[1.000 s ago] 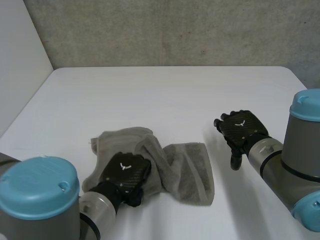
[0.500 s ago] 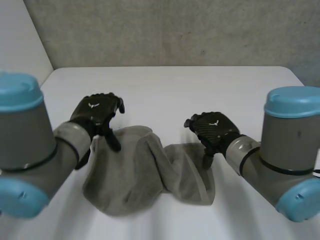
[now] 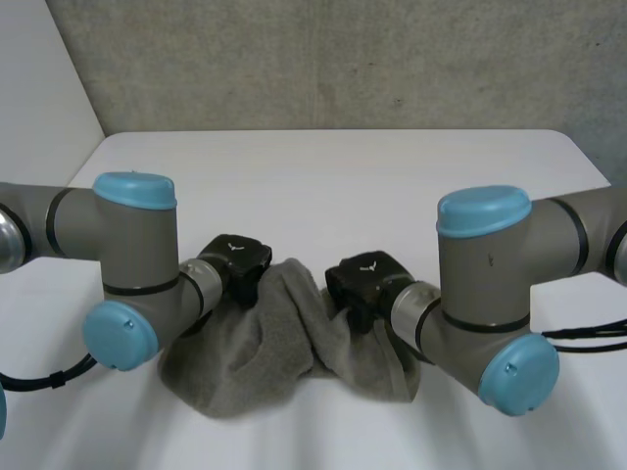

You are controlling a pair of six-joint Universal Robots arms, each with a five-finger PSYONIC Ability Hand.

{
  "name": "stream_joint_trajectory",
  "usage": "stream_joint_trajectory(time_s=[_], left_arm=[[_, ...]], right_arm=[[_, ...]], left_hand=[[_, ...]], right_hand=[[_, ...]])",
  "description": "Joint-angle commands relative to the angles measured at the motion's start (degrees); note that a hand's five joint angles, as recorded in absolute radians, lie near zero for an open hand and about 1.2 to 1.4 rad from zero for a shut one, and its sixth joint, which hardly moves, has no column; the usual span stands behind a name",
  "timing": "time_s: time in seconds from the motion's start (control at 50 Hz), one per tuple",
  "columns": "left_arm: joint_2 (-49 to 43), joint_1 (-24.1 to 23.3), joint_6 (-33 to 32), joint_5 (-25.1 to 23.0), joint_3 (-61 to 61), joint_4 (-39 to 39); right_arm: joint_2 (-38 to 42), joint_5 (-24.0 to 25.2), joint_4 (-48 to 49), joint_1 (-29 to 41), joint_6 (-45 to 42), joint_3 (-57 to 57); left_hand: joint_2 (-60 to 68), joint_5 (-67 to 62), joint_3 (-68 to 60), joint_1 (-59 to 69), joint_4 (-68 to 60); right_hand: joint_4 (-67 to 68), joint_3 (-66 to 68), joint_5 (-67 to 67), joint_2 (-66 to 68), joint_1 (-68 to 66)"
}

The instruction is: Fold the towel.

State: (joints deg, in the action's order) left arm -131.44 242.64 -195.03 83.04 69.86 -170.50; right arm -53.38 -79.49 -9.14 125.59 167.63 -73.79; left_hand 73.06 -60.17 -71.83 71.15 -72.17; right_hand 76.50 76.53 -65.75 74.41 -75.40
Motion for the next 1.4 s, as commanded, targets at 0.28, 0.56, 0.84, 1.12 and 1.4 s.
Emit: stream_joint_trajectory(time_s=[0.28,0.56,0.84,1.12,1.4], left_arm=[[4.0,1.4,2.8,13.3,-40.5,-4.2],[17.5,10.7,20.4,12.9,-17.0,-14.4],[21.1,15.1,20.2,-2.2,28.2,-31.6],[22.3,22.7,10.9,-2.5,32.0,-26.6],[35.8,22.4,9.3,-9.7,43.9,-19.6]], right_arm=[[0.0,-12.9,9.0,-1.8,-7.8,43.8],[-8.6,-0.6,6.3,-7.6,-6.6,28.8],[-10.1,6.6,15.9,-9.0,-17.4,-12.1],[-14.7,6.6,13.3,-13.8,-22.7,-17.7],[-23.2,11.2,-3.9,-21.9,-34.7,-23.4]], left_hand=[[6.9,-9.8,-8.2,8.8,-7.8],[6.9,-9.8,-8.2,8.8,-7.8],[-13.5,10.7,12.3,-11.6,12.7],[-13.1,10.2,11.8,-11.1,12.2],[-13.9,11.0,12.7,-12.0,13.0]], right_hand=[[3.5,3.5,-4.3,5.6,-4.6],[3.5,3.5,-4.3,5.6,-4.6],[3.5,3.5,-4.3,5.6,-4.6],[3.5,3.5,-4.3,5.6,-4.6],[3.5,3.5,-4.3,5.6,-4.6]])
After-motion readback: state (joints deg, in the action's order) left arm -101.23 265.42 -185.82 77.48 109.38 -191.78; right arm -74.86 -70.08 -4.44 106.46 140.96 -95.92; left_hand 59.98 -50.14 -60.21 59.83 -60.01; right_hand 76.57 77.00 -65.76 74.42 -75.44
